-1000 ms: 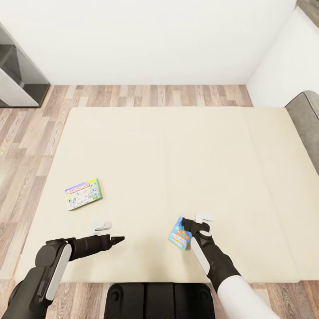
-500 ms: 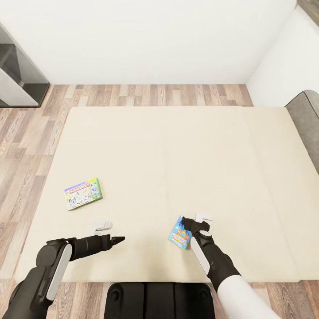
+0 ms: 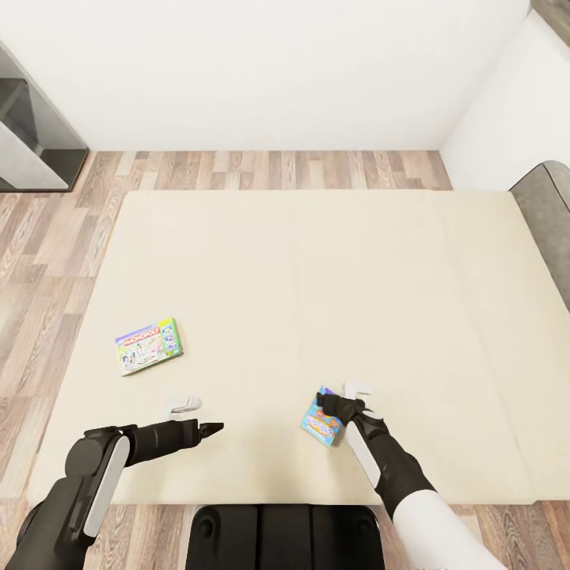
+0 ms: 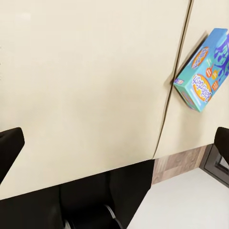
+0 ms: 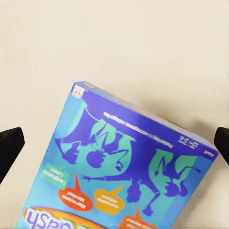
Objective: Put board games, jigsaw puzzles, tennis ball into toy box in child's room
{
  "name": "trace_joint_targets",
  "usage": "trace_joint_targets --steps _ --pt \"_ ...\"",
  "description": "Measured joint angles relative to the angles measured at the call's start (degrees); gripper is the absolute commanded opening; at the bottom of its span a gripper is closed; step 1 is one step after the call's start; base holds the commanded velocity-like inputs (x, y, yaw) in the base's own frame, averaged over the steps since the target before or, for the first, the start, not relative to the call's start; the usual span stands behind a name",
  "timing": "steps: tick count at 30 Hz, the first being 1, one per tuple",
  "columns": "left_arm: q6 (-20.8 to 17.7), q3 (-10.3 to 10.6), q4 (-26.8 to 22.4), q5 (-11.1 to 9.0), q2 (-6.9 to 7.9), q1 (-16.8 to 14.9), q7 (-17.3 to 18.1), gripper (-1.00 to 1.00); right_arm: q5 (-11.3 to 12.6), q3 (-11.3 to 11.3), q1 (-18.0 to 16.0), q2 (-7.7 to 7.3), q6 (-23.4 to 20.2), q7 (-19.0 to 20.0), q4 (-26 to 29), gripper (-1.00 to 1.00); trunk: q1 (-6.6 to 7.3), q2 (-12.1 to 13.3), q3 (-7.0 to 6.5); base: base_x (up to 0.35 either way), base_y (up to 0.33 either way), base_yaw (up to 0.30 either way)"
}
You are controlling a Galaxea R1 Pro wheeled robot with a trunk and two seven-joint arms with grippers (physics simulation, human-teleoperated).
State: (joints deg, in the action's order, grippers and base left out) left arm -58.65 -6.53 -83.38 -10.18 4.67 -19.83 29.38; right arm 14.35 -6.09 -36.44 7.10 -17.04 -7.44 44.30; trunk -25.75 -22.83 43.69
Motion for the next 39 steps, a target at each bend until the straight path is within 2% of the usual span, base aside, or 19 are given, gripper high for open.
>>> trace_joint_targets --steps 5,15,22,39 --pt "0.0 0.0 0.0 0.0 0.00 0.0 0.0 1.00 0.1 1.7 0.0 -0.03 -1.1 1.1 0.0 1.00 0.00 0.0 0.00 0.000 0.000 0.000" --pt "0.0 0.0 0.0 0.0 0.00 0.0 -0.1 1.00 0.0 3.3 -0.2 -0.16 -2.0 1.4 -0.2 1.00 0.00 0.0 0.00 0.000 0.000 0.000" --pt "-0.1 0.0 0.0 0.0 -0.01 0.0 -0.1 1.00 -0.1 5.1 -0.1 -0.81 -2.1 1.4 -0.2 1.00 0.00 0.0 0.00 0.000 0.000 0.000" --pt "-0.1 0.3 0.0 0.1 -0.01 0.0 -0.2 1.00 -1.0 5.1 -0.1 -0.89 -0.9 1.5 -1.9 1.00 0.00 0.0 0.00 0.000 0.000 0.000"
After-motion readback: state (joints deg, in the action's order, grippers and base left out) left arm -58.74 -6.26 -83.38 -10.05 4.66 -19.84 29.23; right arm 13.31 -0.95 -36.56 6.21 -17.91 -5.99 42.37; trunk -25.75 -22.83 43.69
